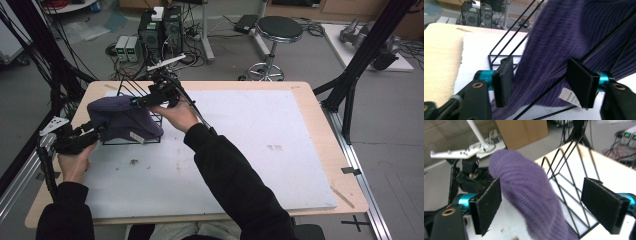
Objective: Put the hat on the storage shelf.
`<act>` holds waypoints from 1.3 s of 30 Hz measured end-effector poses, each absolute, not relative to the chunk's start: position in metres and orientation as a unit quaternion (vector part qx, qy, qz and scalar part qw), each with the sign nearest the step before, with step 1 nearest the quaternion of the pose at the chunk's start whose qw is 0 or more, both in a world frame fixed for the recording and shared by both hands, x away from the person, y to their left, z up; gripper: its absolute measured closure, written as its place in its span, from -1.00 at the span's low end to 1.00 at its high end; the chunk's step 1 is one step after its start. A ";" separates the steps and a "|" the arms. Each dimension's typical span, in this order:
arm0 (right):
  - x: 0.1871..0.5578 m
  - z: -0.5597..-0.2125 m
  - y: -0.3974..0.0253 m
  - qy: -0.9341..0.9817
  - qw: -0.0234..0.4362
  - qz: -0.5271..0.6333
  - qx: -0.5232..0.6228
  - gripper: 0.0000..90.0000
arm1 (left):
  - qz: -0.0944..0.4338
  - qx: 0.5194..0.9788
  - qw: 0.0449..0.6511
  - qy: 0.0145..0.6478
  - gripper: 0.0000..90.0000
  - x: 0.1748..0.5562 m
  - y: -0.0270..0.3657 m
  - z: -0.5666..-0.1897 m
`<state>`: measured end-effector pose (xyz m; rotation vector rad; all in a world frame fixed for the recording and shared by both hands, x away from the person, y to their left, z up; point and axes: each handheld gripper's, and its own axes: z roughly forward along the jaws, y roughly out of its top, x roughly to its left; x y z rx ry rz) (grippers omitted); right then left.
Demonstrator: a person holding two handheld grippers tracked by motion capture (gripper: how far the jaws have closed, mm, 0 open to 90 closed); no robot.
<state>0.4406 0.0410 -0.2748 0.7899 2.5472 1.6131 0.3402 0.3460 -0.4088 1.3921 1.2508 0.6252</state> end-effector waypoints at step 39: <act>0.382 -0.294 -0.212 0.684 0.304 0.498 0.438 -0.77 | 0.379 0.566 0.555 0.478 -0.51 0.298 0.293 -0.406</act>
